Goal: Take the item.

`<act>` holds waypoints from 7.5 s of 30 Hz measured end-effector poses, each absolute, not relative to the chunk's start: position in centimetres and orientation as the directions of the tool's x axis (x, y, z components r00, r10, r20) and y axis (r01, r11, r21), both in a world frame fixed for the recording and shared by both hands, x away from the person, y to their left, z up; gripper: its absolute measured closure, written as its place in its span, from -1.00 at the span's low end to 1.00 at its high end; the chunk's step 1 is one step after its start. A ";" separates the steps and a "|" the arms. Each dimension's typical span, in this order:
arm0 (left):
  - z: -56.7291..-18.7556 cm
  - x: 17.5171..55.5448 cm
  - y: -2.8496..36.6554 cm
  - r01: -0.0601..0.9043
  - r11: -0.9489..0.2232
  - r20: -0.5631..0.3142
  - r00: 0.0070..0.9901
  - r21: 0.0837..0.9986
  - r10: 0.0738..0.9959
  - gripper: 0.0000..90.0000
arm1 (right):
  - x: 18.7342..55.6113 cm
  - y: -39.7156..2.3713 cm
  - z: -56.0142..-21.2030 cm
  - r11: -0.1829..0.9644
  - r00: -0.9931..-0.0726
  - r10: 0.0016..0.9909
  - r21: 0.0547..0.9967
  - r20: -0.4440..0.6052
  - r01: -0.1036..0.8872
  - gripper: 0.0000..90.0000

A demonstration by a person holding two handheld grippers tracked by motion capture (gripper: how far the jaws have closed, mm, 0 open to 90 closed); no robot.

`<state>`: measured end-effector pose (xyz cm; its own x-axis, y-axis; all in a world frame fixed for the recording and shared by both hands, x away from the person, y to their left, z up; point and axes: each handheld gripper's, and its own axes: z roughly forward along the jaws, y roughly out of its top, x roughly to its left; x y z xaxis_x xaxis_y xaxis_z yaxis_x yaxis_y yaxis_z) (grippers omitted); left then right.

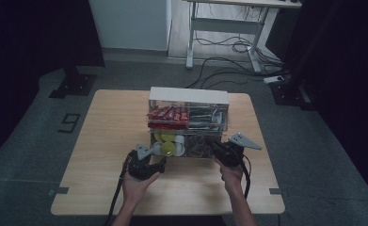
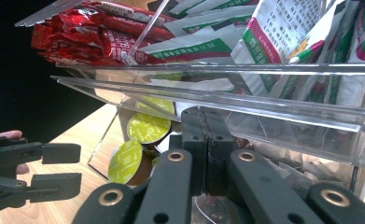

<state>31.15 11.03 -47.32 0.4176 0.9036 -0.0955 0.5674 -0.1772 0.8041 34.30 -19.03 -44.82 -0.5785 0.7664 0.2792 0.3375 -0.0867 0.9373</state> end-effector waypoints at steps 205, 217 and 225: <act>-52.5 31.6 20.0 0.660 -0.057 -0.085 0.181 0.750 0.980 -0.15 | 34.7 -19.4 -45.8 -0.077 -0.543 0.794 0.931 0.273 0.356 0.98; -52.9 31.7 19.9 0.668 -0.064 -0.080 0.184 0.742 0.980 -0.17 | 34.7 -19.4 -45.9 -0.076 -0.544 0.793 0.931 0.274 0.358 0.98; -52.4 31.2 19.9 0.656 -0.059 -0.109 0.213 0.753 0.971 -0.35 | 34.7 -19.4 -46.0 -0.072 -0.543 0.795 0.931 0.271 0.358 0.98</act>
<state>31.17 19.95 -52.36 0.2129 0.9709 -0.1094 0.6556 -0.0589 0.7528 34.74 -19.45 -45.98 -0.5434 0.7946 0.2710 0.3583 -0.0724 0.9308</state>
